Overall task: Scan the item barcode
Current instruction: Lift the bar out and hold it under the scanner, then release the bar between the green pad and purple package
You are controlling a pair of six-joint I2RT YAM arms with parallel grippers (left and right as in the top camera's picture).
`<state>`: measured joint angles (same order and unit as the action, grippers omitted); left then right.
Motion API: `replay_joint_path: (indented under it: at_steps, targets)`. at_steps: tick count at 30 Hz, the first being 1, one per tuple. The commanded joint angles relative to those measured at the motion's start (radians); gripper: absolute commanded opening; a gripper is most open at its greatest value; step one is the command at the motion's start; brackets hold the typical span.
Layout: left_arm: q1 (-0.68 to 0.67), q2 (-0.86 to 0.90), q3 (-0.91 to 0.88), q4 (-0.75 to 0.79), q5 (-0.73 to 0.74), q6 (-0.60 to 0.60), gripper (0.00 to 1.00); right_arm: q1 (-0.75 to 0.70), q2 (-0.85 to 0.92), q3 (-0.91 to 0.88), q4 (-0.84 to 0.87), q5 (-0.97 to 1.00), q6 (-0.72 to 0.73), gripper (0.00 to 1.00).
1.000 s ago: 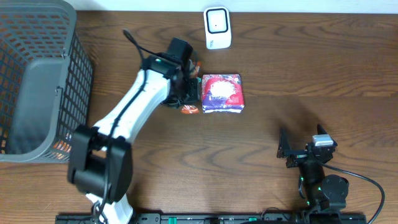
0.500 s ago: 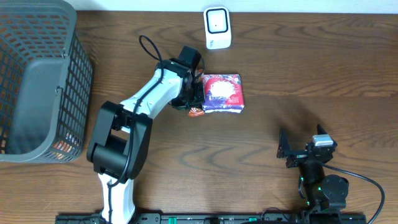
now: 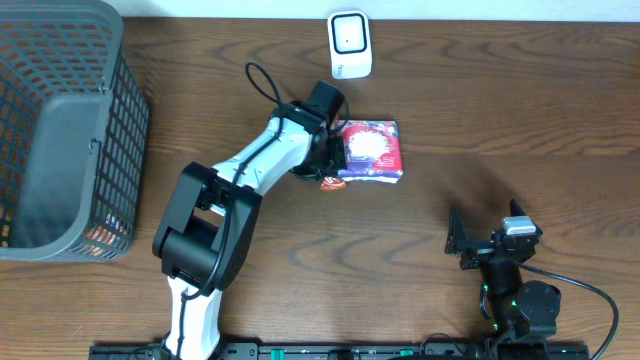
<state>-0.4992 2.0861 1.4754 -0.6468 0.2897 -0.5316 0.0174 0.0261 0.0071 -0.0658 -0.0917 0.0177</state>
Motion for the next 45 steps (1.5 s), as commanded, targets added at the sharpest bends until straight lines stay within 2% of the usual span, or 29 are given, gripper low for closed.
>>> replay_joint_path:
  at_steps: [1, 12, 24, 38, 39, 40, 41, 45]
  targets:
    - [-0.024, 0.019, 0.011, 0.011, 0.006, -0.020, 0.08, -0.003, -0.001, -0.001, -0.004, 0.004, 0.011, 0.99]
    - [-0.034, 0.019, 0.012, 0.071, 0.109, 0.000, 0.07, -0.003, -0.001, -0.001, -0.004, 0.004, 0.011, 0.99]
    - [-0.033, 0.019, 0.012, 0.064, -0.255, 0.026, 0.07, -0.003, -0.001, -0.001, -0.004, 0.004, 0.011, 0.99]
    - [-0.035, 0.019, 0.002, 0.046, -0.274, 0.025, 0.08, -0.003, -0.001, -0.001, -0.004, 0.004, 0.011, 0.99]
    - [-0.037, 0.019, 0.002, 0.045, -0.272, 0.025, 0.11, -0.003, -0.001, -0.001, -0.004, 0.004, 0.011, 0.99]
    - [-0.037, 0.019, 0.002, 0.042, -0.272, 0.025, 0.22, -0.003, -0.001, -0.001, -0.004, 0.004, 0.011, 0.99]
    - [-0.037, 0.019, 0.002, 0.041, -0.272, 0.025, 0.29, -0.003, -0.001, -0.001, -0.004, 0.004, 0.011, 0.99]
    - [-0.036, 0.017, 0.002, 0.042, -0.272, 0.025, 0.39, -0.003, -0.001, -0.001, -0.004, 0.004, 0.011, 0.99]
